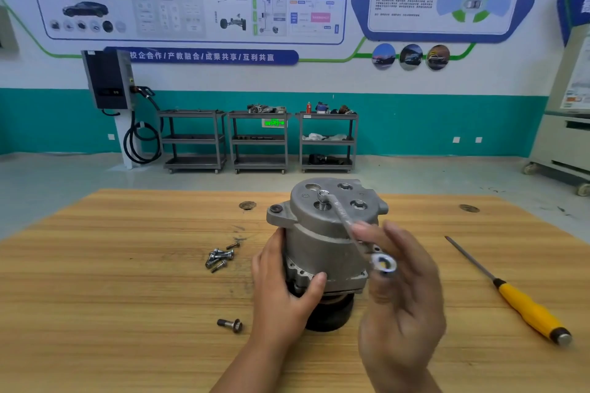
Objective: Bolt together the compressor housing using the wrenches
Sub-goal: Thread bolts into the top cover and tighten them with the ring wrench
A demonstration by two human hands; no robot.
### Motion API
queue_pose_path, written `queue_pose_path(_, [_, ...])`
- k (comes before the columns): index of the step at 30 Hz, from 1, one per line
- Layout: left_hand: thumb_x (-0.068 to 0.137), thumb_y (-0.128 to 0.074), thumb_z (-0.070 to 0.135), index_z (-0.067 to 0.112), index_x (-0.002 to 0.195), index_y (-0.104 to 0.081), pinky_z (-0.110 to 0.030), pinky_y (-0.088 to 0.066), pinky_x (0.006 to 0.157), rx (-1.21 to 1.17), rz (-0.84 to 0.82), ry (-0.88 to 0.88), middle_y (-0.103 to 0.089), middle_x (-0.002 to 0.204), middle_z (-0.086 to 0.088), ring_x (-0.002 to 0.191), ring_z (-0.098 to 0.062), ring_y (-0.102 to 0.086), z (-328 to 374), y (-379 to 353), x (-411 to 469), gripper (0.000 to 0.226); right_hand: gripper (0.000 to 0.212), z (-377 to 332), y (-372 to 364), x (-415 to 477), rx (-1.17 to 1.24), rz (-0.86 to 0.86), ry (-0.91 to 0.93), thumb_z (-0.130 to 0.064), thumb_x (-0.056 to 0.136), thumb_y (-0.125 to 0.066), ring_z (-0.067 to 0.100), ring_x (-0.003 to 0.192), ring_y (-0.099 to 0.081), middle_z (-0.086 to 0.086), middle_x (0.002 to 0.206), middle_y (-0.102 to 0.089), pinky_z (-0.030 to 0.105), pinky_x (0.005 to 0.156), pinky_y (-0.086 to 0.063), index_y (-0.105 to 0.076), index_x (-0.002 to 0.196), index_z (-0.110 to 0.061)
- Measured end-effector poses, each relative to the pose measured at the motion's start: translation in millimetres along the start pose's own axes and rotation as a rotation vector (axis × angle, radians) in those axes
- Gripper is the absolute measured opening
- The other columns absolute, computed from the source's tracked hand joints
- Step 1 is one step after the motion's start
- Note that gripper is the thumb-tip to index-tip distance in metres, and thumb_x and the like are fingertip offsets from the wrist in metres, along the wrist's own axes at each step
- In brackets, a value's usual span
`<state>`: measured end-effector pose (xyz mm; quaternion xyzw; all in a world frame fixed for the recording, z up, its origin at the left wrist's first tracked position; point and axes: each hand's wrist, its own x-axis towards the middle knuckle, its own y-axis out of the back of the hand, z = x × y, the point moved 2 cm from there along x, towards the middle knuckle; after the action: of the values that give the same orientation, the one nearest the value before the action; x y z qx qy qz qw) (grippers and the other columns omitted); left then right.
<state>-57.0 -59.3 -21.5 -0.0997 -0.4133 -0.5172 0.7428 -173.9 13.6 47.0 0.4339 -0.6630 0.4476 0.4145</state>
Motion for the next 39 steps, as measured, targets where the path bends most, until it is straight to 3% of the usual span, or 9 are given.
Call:
queue_pose_path(4, [0.070, -0.051, 0.068, 0.036, 0.140, -0.032, -0.024, -0.040, 0.092, -0.042, -0.005, 0.026, -0.037, 0.129, 0.033, 0.120, -0.001, -0.036, -3, -3, 1, 0.079, 0.037, 8, -11, 13, -0.255, -0.353, 0.040, -0.039, 0.099, -0.038, 0.018, 0.122, -0.052, -0.006, 0.125, -0.060, 0.039, 0.099, -0.043, -0.057, 0.122, -0.017])
queue_pose_path(9, [0.071, -0.049, 0.073, 0.043, 0.138, -0.023, -0.012, -0.029, 0.095, -0.009, -0.015, 0.000, -0.032, 0.134, 0.031, 0.119, -0.005, -0.033, 0, 0, 0, 0.079, 0.033, 15, -28, 35, -0.464, -0.531, 0.007, -0.024, 0.093, -0.048, 0.018, 0.122, -0.049, -0.006, 0.125, -0.063, 0.044, 0.101, -0.036, -0.064, 0.121, -0.017])
queue_pose_path(13, [0.070, -0.051, 0.069, 0.055, 0.134, -0.014, -0.020, -0.033, 0.091, -0.007, -0.021, -0.003, -0.019, 0.124, 0.051, 0.119, 0.010, -0.024, 2, 1, 0, 0.075, 0.028, 25, -35, 59, -0.629, -0.582, -0.115, -0.029, 0.088, -0.055, 0.021, 0.110, -0.058, -0.007, 0.110, -0.070, 0.043, 0.094, -0.034, -0.071, 0.109, -0.022])
queue_pose_path(19, [0.069, -0.052, 0.069, 0.061, 0.132, -0.011, -0.028, -0.033, 0.091, -0.007, -0.038, 0.012, -0.019, 0.123, 0.051, 0.121, 0.012, -0.021, 2, 0, 0, 0.075, 0.017, 38, -37, 75, -0.721, -0.520, -0.258, -0.037, 0.089, -0.060, 0.017, 0.101, -0.055, -0.010, 0.092, -0.070, 0.032, 0.090, -0.022, -0.073, 0.091, -0.027])
queue_pose_path(25, [0.070, -0.051, 0.067, 0.057, 0.133, -0.013, -0.019, -0.028, 0.091, -0.007, -0.041, 0.007, -0.021, 0.128, 0.048, 0.123, 0.011, -0.020, 3, 1, -1, 0.075, 0.032, 52, -40, 82, -0.870, -0.458, -0.436, -0.049, 0.087, -0.058, 0.013, 0.084, -0.049, -0.014, 0.069, -0.053, 0.032, 0.083, -0.018, -0.049, 0.064, -0.029])
queue_pose_path(28, [0.070, -0.052, 0.067, 0.057, 0.133, -0.014, -0.013, -0.025, 0.091, -0.008, -0.041, 0.004, -0.021, 0.127, 0.049, 0.123, 0.012, -0.019, 3, 1, 0, 0.074, 0.027, 61, -35, 86, -0.927, -0.453, -0.547, -0.052, 0.082, -0.058, 0.019, 0.099, -0.051, -0.009, 0.093, -0.056, 0.038, 0.090, -0.024, -0.053, 0.092, -0.027])
queue_pose_path(31, [0.070, -0.051, 0.066, 0.058, 0.134, -0.014, -0.015, -0.026, 0.091, -0.007, -0.037, 0.000, -0.022, 0.128, 0.048, 0.123, 0.012, -0.019, 3, 1, 0, 0.075, 0.058, 67, -26, 86, -0.974, -0.533, -0.603, -0.053, 0.083, -0.053, 0.024, 0.136, -0.022, 0.001, 0.146, -0.028, 0.049, 0.108, -0.016, -0.036, 0.135, -0.037])
queue_pose_path(34, [0.070, -0.051, 0.068, 0.058, 0.134, -0.013, -0.021, -0.027, 0.092, -0.003, -0.041, 0.002, -0.020, 0.129, 0.048, 0.124, 0.013, -0.017, 2, 0, 1, 0.075, 0.041, 70, -17, 86, -0.961, -0.607, -0.539, -0.053, 0.088, -0.047, 0.018, 0.144, 0.008, -0.012, 0.157, -0.005, 0.052, 0.112, 0.001, -0.046, 0.129, -0.046])
queue_pose_path(39, [0.070, -0.050, 0.068, 0.058, 0.134, -0.014, -0.016, -0.023, 0.092, -0.004, -0.044, 0.005, -0.019, 0.127, 0.050, 0.124, 0.013, -0.018, 2, 1, 0, 0.075, 0.033, 65, 2, 91, -0.970, -0.623, -0.517, -0.051, 0.095, -0.032, 0.017, 0.145, -0.005, -0.013, 0.146, -0.038, 0.051, 0.111, 0.005, -0.057, 0.114, -0.039])
